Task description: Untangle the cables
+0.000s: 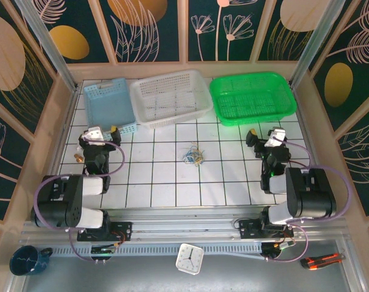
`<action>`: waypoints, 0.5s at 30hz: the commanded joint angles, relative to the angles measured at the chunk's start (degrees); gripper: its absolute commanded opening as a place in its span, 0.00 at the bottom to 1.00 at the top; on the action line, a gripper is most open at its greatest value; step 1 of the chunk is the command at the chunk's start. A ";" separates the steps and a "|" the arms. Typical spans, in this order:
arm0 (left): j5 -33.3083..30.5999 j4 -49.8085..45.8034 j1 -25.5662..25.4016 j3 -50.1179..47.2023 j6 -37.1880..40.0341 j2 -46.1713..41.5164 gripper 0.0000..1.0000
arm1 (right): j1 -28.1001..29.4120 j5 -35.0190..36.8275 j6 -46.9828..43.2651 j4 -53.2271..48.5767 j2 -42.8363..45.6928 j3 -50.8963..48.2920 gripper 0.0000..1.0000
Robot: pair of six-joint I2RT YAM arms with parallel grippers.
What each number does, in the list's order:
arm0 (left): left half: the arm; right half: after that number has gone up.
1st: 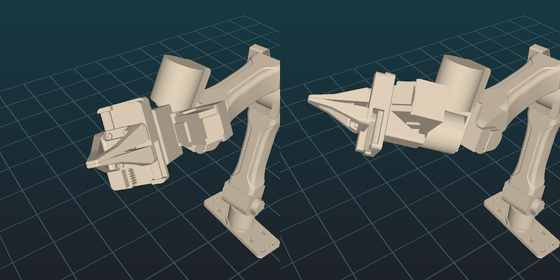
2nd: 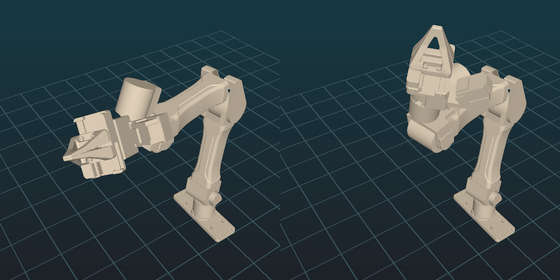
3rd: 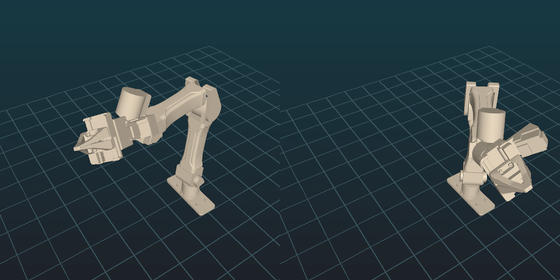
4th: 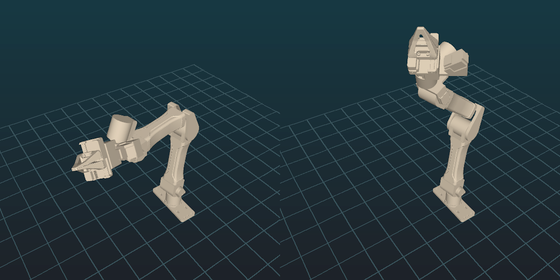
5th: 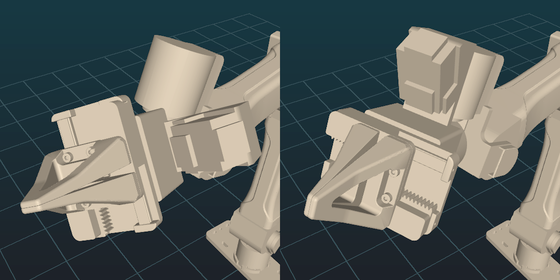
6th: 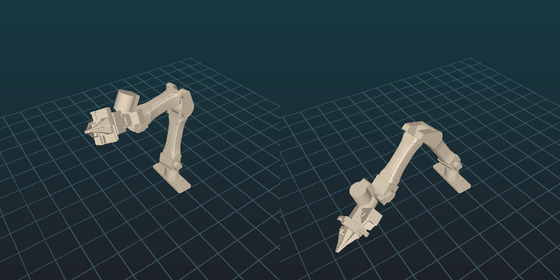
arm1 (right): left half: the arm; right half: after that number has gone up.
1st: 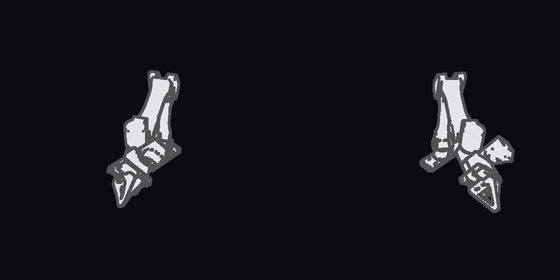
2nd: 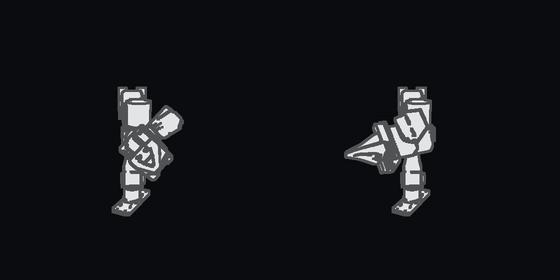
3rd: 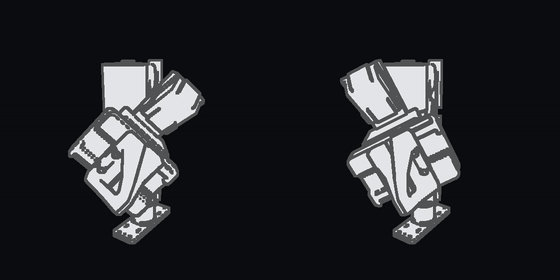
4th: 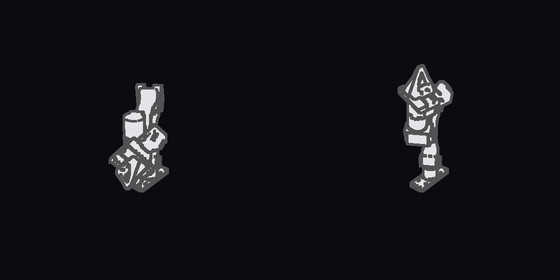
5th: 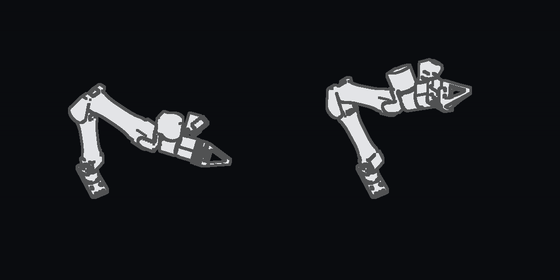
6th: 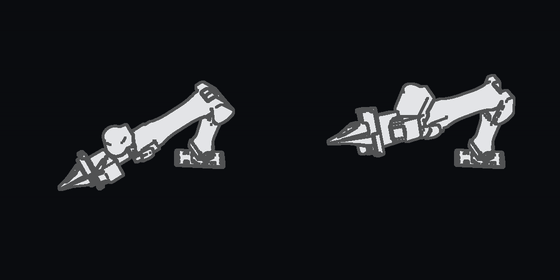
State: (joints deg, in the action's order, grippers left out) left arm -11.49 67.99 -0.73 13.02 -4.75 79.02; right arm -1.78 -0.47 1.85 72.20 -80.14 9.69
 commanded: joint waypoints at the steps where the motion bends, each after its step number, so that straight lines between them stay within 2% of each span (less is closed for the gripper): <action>1: -2.44 -3.30 0.12 -0.27 -1.02 -3.82 0.99 | -0.15 3.68 0.47 -3.91 6.58 -0.12 0.99; 4: -2.91 -8.54 0.12 1.38 -1.62 -8.05 0.99 | -0.11 6.29 2.95 -12.78 15.20 2.27 0.99; 7: -3.82 -15.59 0.18 4.26 -3.65 -13.21 0.99 | -0.16 10.17 8.71 -30.31 22.19 10.11 0.99; 9: -3.79 -20.66 0.12 6.50 -6.56 -16.57 0.99 | -0.31 11.94 13.89 -41.23 24.30 16.26 0.99; 11: -1.32 -26.20 0.12 9.21 -9.59 -19.66 0.99 | -0.46 15.91 23.44 -52.87 25.61 22.60 0.99; 15: 4.41 -34.55 0.12 14.40 -15.66 -23.04 0.99 | -0.62 12.76 24.93 -64.90 25.47 31.73 0.99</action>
State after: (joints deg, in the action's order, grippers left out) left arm -11.42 42.50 -0.75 23.94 -14.06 57.80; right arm -2.09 10.96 20.53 23.57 -55.09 37.12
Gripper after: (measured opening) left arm 0.988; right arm 0.992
